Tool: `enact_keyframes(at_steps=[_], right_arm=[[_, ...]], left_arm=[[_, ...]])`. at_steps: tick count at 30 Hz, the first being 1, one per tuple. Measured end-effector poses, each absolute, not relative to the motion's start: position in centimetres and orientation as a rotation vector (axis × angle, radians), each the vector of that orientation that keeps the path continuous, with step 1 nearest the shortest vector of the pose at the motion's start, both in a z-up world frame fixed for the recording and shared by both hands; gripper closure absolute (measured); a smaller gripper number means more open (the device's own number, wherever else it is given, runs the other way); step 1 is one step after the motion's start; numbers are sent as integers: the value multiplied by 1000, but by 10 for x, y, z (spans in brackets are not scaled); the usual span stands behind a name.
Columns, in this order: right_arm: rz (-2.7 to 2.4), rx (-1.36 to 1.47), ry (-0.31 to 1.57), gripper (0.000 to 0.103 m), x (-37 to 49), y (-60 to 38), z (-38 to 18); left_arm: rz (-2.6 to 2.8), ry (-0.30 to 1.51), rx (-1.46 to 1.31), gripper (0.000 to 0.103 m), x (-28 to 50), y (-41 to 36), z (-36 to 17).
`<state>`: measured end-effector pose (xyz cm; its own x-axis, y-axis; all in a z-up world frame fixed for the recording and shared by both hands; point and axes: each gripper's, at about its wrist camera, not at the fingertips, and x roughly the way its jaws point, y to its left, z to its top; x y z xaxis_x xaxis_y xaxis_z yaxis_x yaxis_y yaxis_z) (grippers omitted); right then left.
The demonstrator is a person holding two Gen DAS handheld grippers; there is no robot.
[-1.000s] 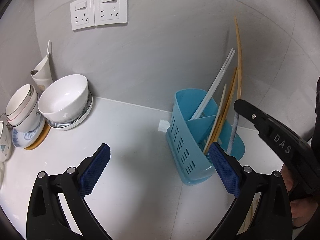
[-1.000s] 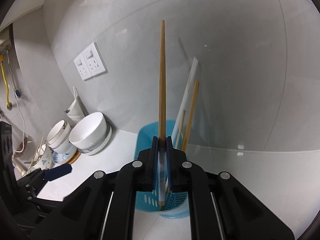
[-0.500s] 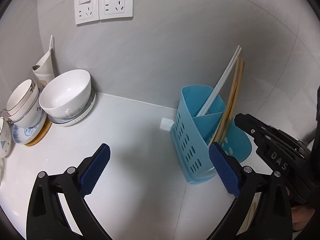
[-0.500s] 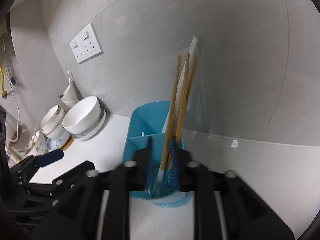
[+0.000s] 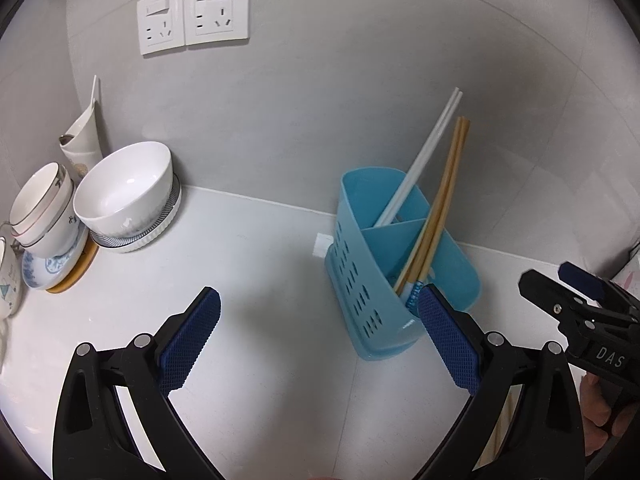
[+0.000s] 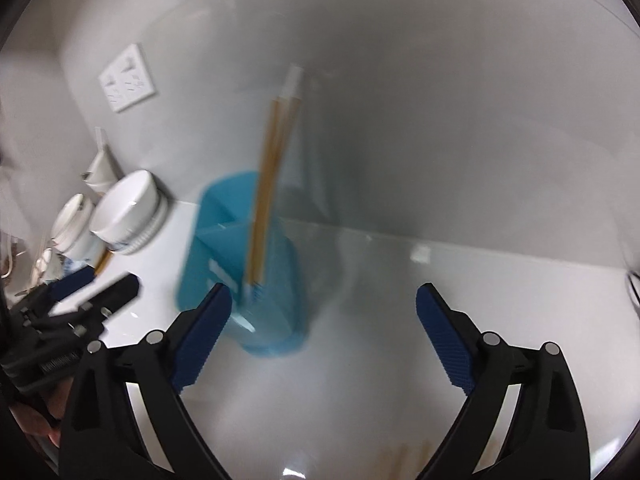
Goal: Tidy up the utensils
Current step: 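Move both open tools back over the chopsticks lying on the counter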
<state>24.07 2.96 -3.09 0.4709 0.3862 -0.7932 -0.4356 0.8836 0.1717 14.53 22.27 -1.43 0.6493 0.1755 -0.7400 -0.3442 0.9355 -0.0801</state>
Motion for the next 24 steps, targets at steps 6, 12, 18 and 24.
enact_keyframes(at_steps=[6, 12, 18, 24], right_arm=[[405, -55, 1003, 9, 230, -24, -37], [323, -58, 1039, 9, 213, -72, -45], [260, -60, 1073, 9, 189, -115, -56], [206, -58, 1145, 9, 165, -151, -78]], left_arm=[[247, 842, -214, 6, 146, 197, -15], [198, 879, -197, 6, 142, 169, -18], [137, 948, -184, 6, 137, 136, -28], [77, 1047, -169, 6, 129, 102, -56]])
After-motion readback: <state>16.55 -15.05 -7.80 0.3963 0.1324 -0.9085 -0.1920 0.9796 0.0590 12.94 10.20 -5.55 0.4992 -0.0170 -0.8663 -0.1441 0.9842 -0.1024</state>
